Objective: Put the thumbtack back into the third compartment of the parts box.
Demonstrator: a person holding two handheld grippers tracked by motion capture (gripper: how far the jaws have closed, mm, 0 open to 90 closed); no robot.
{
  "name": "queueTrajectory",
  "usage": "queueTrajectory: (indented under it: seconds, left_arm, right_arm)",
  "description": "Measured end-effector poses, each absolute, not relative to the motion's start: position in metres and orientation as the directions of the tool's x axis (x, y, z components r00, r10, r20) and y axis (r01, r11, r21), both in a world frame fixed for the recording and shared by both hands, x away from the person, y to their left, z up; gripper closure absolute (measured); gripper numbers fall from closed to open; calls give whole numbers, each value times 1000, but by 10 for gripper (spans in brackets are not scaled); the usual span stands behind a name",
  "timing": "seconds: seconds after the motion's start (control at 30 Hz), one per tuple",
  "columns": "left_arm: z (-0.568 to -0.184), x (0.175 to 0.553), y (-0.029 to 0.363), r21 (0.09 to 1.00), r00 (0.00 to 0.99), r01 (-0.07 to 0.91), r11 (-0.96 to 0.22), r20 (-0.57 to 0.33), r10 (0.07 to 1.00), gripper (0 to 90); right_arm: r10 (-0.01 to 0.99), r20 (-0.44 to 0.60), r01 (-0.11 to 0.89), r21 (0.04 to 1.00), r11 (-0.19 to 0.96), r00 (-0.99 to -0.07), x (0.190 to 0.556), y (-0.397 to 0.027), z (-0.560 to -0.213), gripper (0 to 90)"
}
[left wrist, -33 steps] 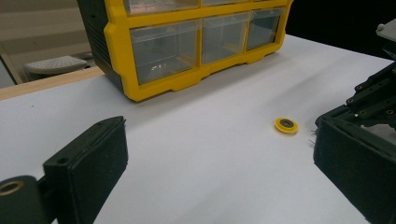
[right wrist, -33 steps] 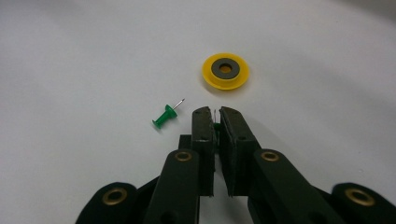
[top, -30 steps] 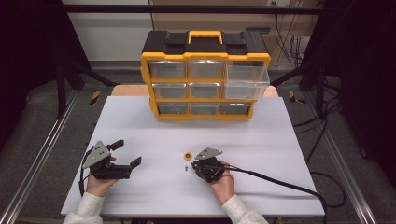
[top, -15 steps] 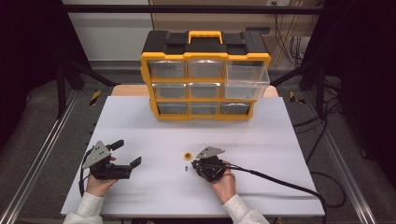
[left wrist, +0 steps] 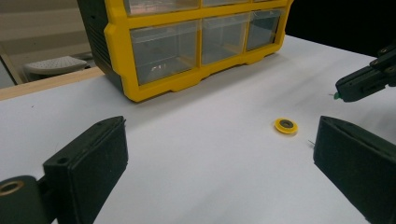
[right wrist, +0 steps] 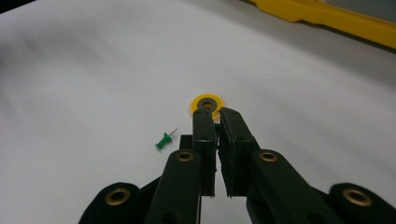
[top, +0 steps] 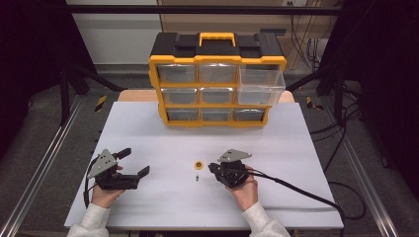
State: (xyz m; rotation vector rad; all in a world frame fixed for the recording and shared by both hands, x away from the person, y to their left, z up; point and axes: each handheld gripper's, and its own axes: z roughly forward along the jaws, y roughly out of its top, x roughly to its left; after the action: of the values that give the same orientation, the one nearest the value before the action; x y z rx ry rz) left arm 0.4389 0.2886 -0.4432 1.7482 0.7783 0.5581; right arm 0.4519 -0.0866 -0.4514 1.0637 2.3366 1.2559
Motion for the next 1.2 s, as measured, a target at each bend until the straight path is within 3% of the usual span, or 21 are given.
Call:
queueTrajectory:
  seconds: [1.2]
  left_arm:
    - [-443,439,288,954,676,228,-195,-11,737,26]
  right_arm:
    - [757,79,399,882,251,-649,454,-138,-387,856]
